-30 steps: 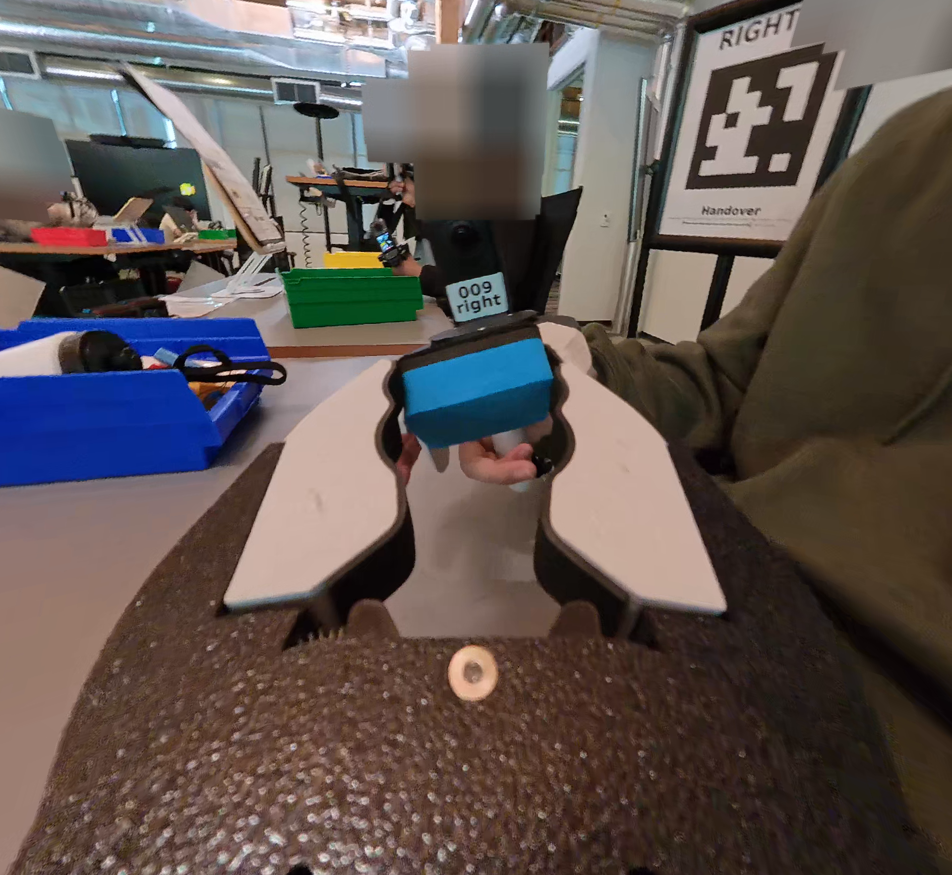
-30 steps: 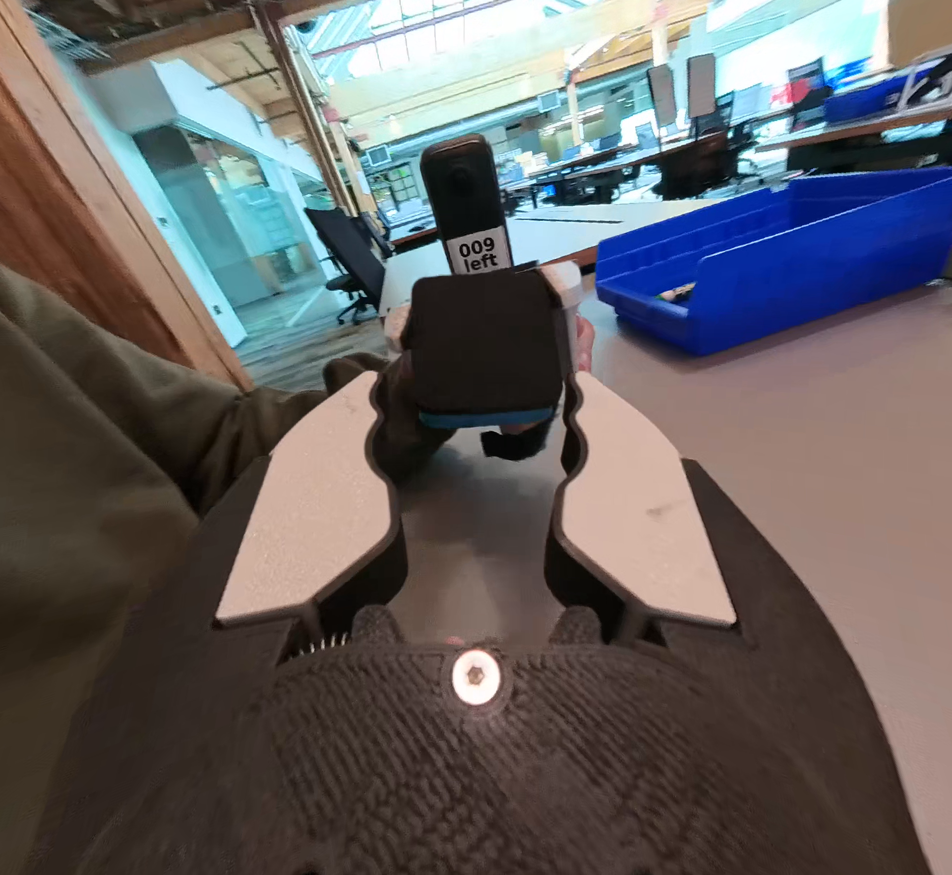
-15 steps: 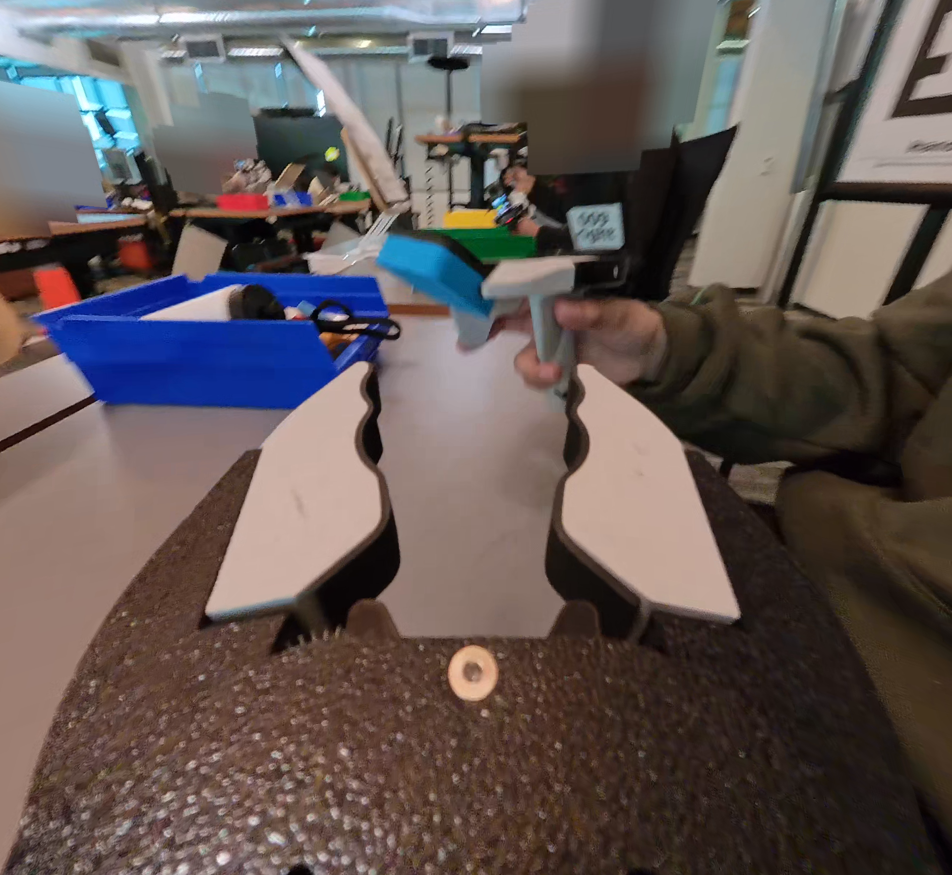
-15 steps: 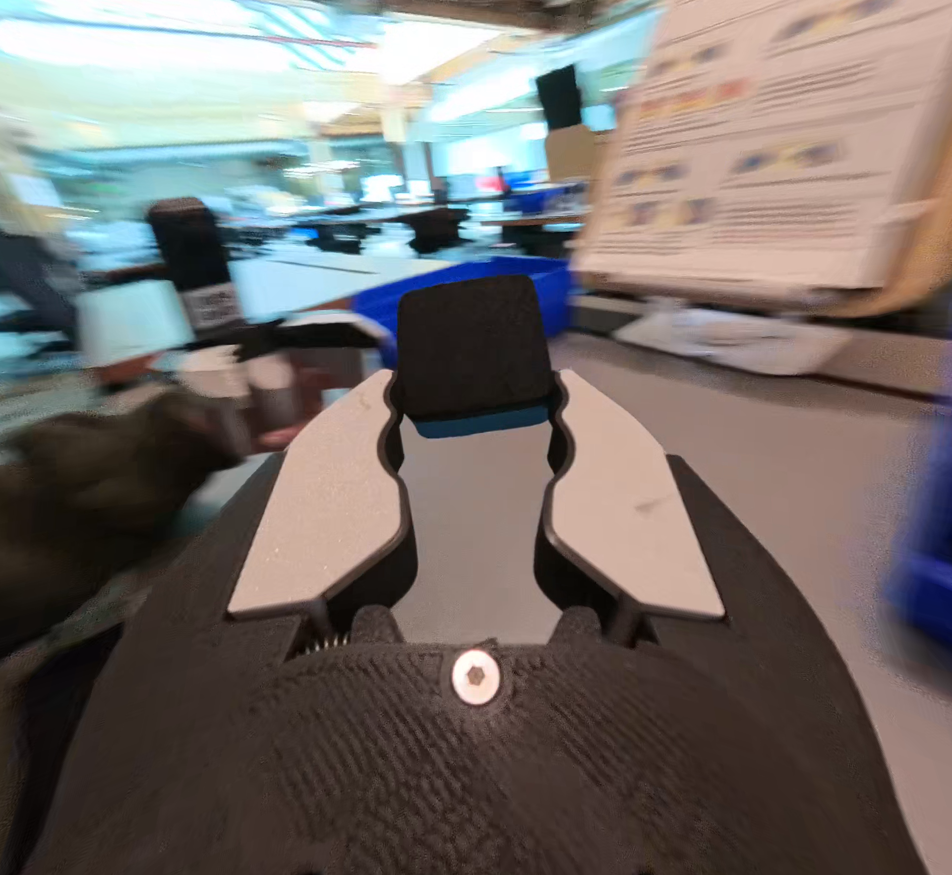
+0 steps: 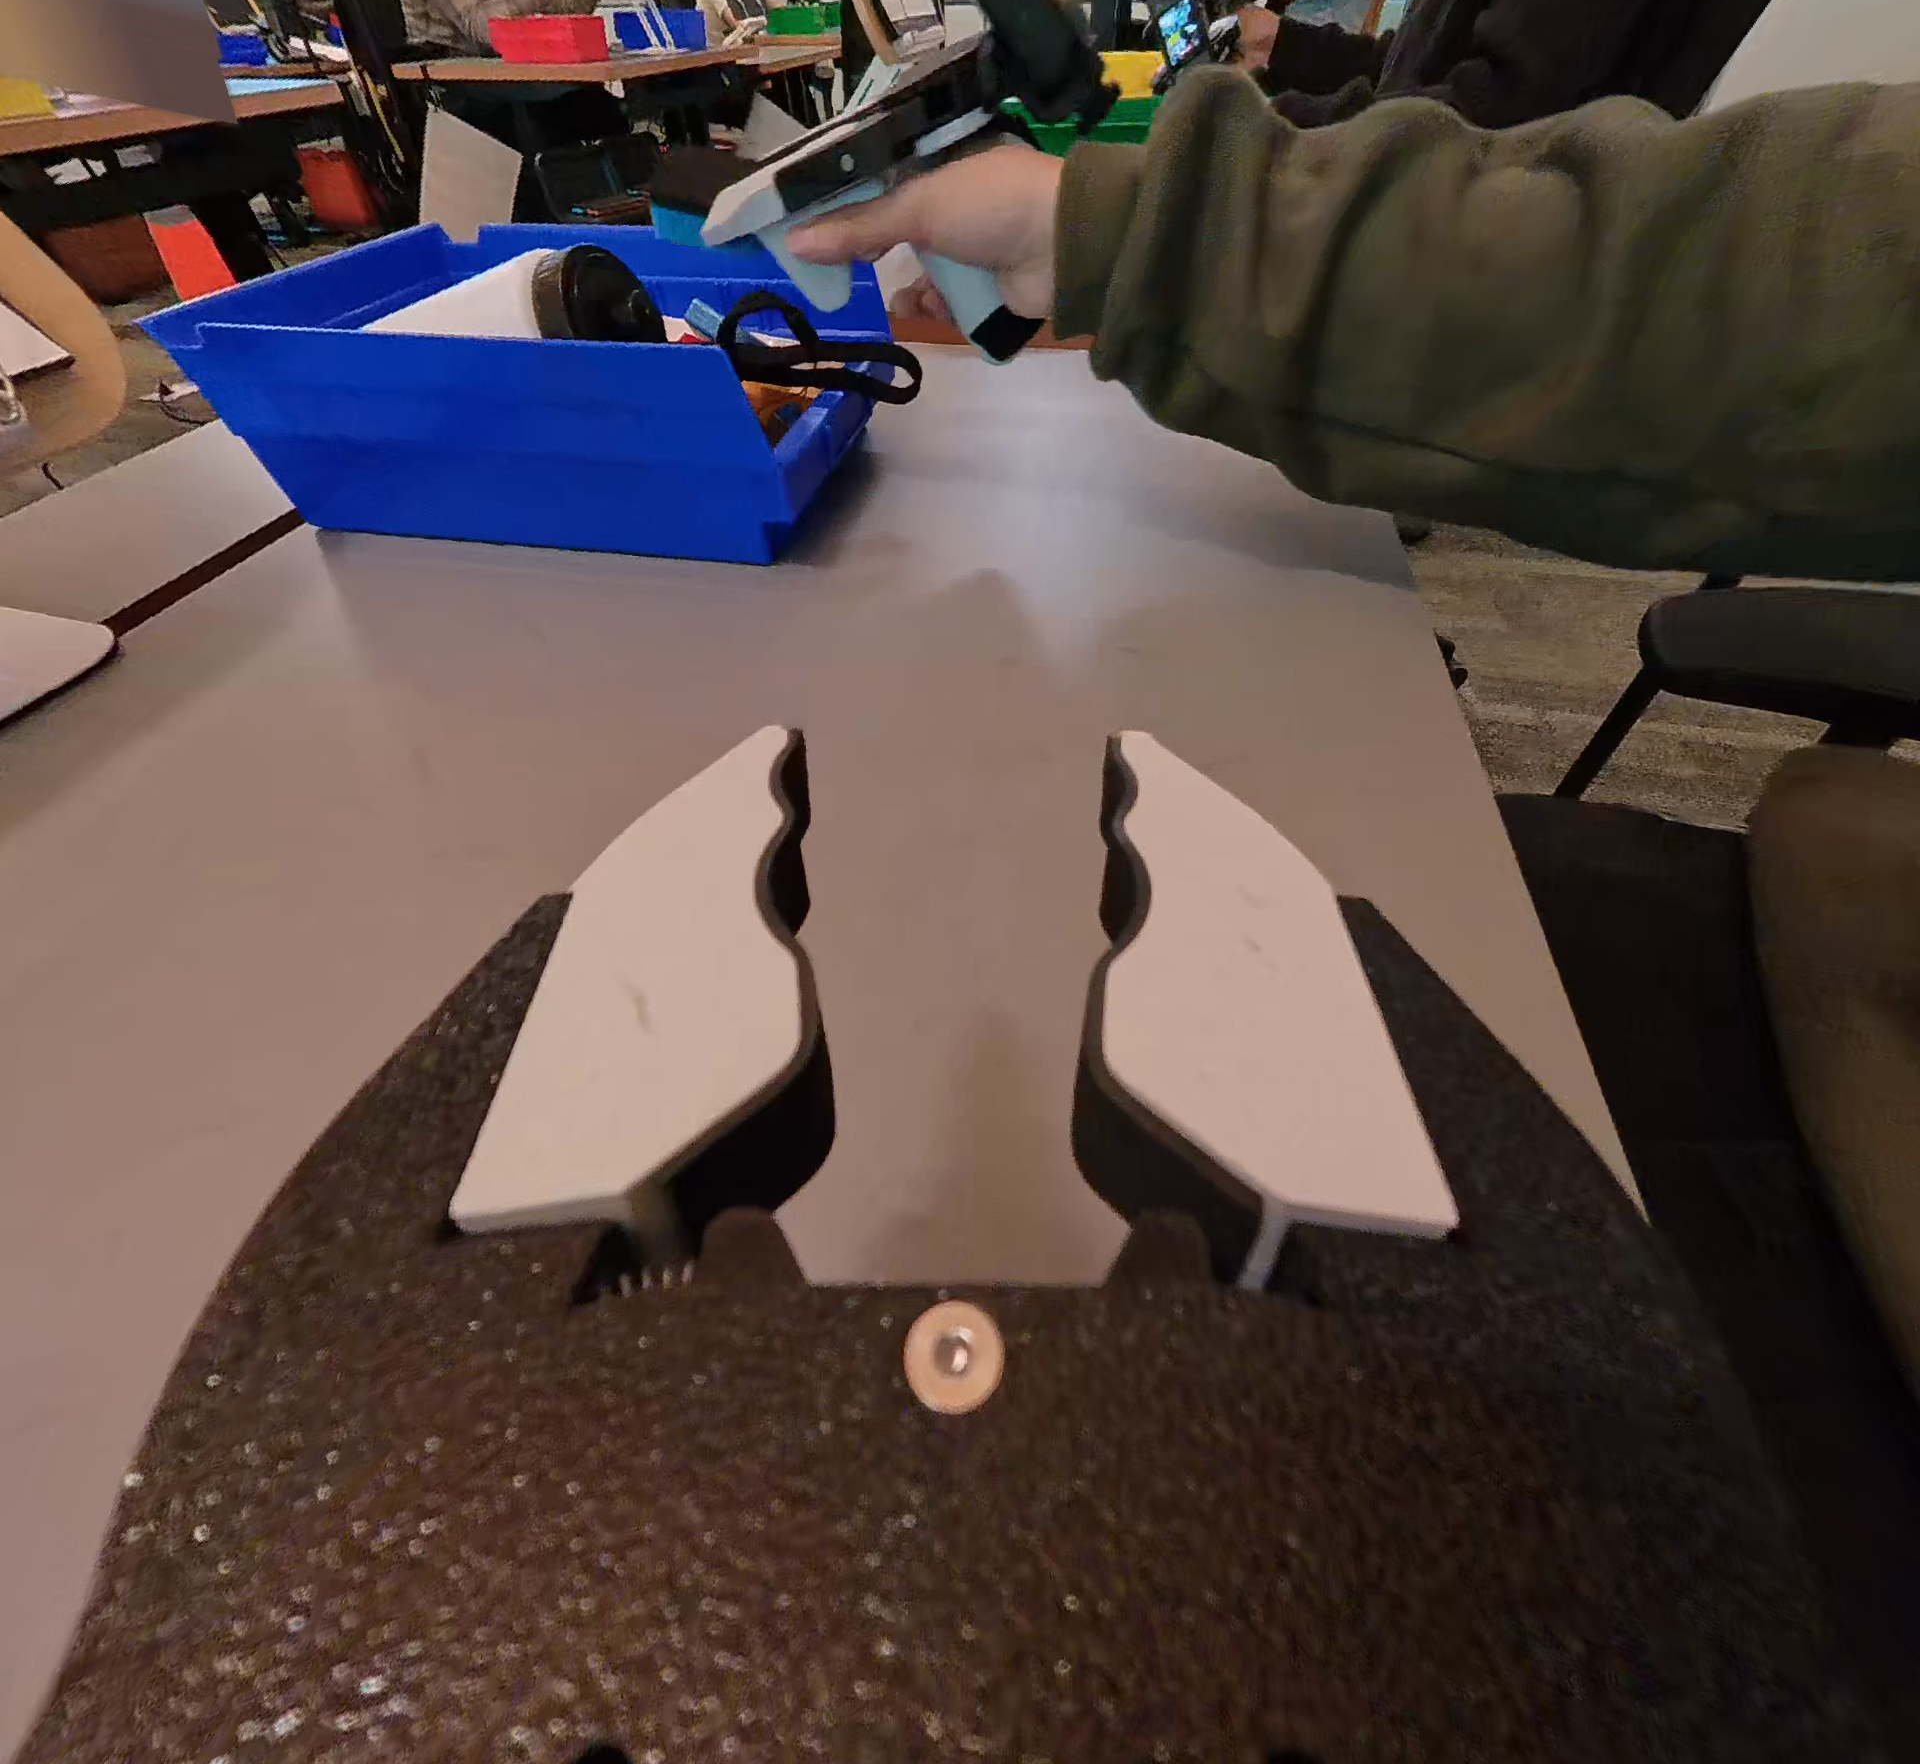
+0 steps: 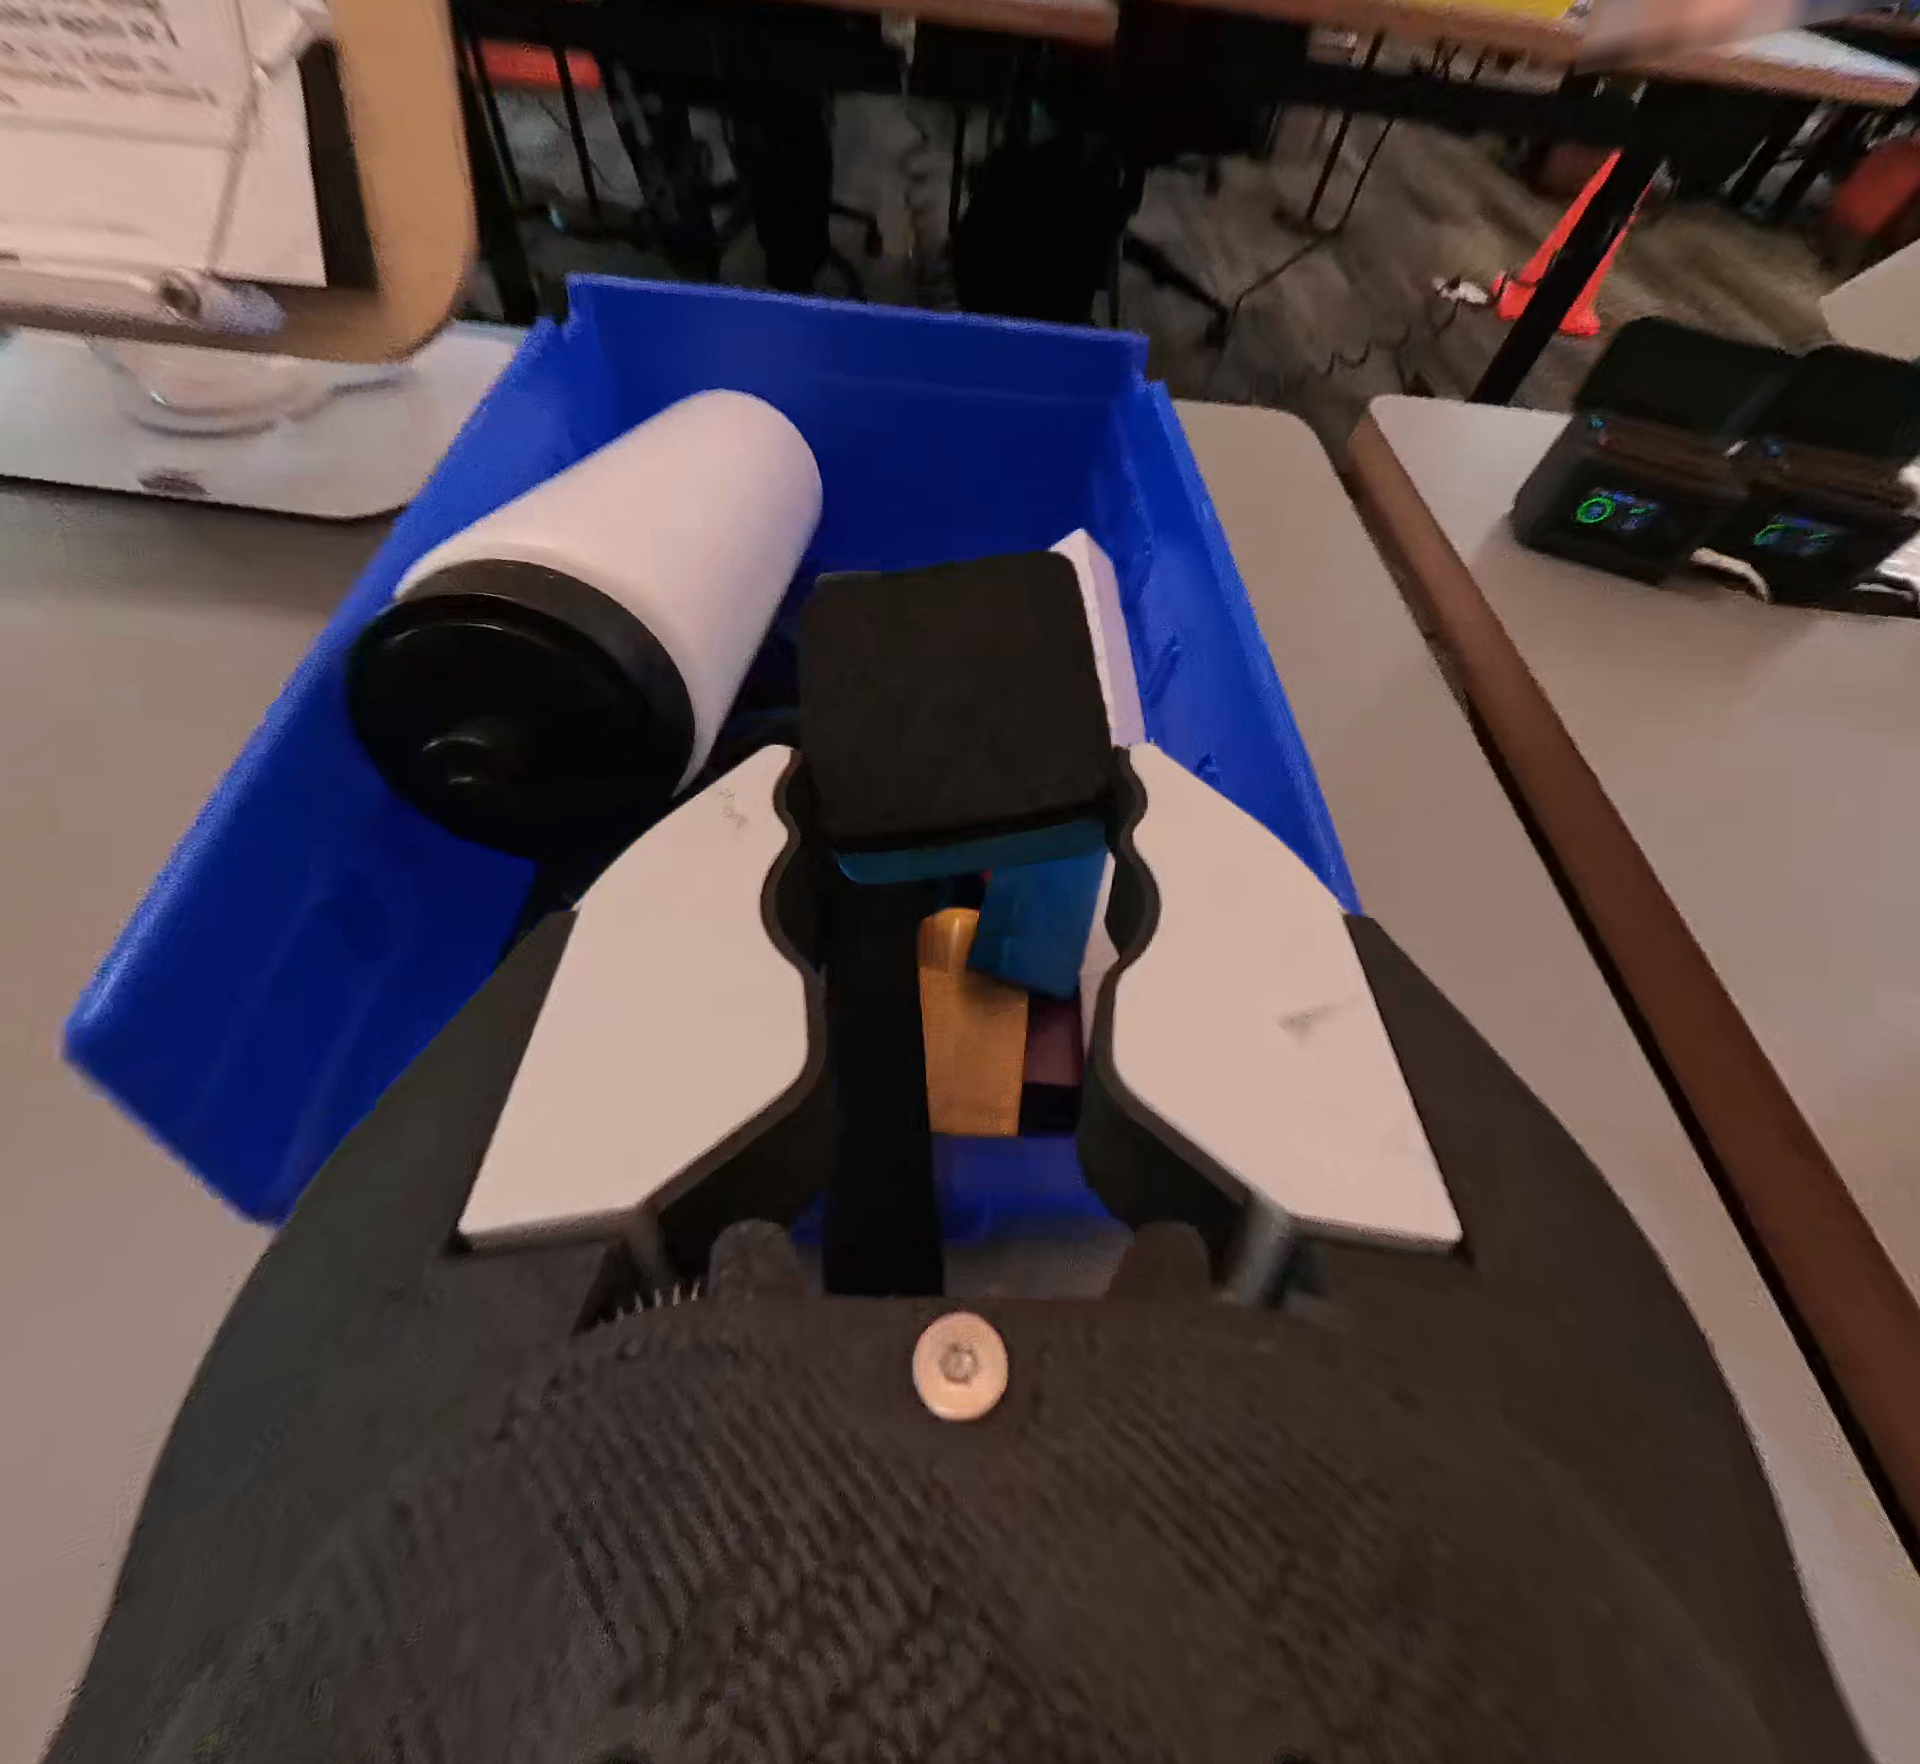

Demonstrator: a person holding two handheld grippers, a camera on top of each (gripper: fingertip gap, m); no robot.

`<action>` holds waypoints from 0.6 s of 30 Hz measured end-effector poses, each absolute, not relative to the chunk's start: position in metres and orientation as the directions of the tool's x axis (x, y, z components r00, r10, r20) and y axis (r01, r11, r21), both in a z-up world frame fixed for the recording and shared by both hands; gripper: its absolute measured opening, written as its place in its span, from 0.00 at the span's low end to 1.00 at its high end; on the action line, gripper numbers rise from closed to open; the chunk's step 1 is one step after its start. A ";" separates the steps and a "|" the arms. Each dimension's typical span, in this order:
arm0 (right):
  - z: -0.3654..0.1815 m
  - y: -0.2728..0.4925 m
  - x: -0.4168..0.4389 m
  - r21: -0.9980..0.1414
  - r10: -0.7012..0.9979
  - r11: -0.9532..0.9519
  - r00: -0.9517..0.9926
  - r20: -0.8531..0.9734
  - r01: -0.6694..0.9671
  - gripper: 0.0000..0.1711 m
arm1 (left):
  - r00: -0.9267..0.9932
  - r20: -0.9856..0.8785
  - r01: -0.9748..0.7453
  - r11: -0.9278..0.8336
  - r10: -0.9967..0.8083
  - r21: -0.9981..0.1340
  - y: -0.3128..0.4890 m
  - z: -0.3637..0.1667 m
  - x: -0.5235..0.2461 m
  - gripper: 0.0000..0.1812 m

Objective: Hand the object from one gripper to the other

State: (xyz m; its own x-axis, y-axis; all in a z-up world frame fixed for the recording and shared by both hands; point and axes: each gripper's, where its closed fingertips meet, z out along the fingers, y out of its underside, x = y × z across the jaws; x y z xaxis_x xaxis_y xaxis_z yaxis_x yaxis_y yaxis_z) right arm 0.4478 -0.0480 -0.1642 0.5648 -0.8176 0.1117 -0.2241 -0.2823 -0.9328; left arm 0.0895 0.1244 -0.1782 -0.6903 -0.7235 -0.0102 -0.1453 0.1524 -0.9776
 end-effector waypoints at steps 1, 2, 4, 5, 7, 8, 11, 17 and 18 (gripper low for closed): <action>-0.170 -0.041 0.453 -0.921 -0.806 -0.308 0.580 0.119 -0.239 0.32 | -0.687 -0.008 -0.145 0.148 -0.727 -0.978 0.126 -0.178 0.089 0.29; -0.176 -0.036 0.458 -0.909 -0.796 -0.334 0.592 0.129 -0.250 0.32 | -0.682 -0.004 -0.144 0.139 -0.731 -0.980 0.129 -0.177 0.090 0.29; -0.190 -0.027 0.461 -0.877 -0.771 -0.386 0.622 0.137 -0.286 0.33 | -0.673 0.006 -0.143 0.122 -0.739 -0.982 0.134 -0.176 0.090 0.28; -0.197 -0.025 0.461 -0.860 -0.760 -0.413 0.634 0.143 -0.301 0.34 | -0.670 0.013 -0.145 0.114 -0.742 -0.983 0.136 -0.175 0.090 0.28; -0.202 -0.028 0.462 -0.842 -0.758 -0.450 0.625 0.185 -0.297 0.44 | -0.662 0.027 -0.150 0.096 -0.749 -0.984 0.141 -0.176 0.092 0.28; -0.202 -0.030 0.461 -0.839 -0.758 -0.462 0.619 0.206 -0.286 0.48 | -0.655 0.037 -0.153 0.084 -0.754 -0.985 0.144 -0.176 0.093 0.28; -0.192 -0.038 0.451 -0.853 -0.762 -0.462 0.600 0.242 -0.243 0.54 | -0.630 0.088 -0.171 0.027 -0.772 -0.985 0.152 -0.174 0.096 0.27; -0.148 -0.055 0.398 -0.953 -0.794 -0.268 0.593 0.136 -0.141 0.58 | -0.479 0.135 -0.192 -0.047 -0.867 -0.980 0.200 -0.150 0.092 0.27; -0.145 -0.055 0.384 -0.960 -0.785 -0.251 0.607 0.128 -0.122 0.59 | -0.399 0.135 -0.205 -0.055 -0.907 -0.977 0.220 -0.146 0.091 0.27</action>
State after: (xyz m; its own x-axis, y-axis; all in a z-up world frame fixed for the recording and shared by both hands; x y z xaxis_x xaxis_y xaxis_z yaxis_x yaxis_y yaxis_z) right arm 0.3842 -0.0553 -0.1448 0.6065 -0.7847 0.1279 -0.1218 -0.2507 -0.9604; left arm 0.0911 0.2204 -0.1455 -0.3991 -0.9070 0.1346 -0.2053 -0.0547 -0.9772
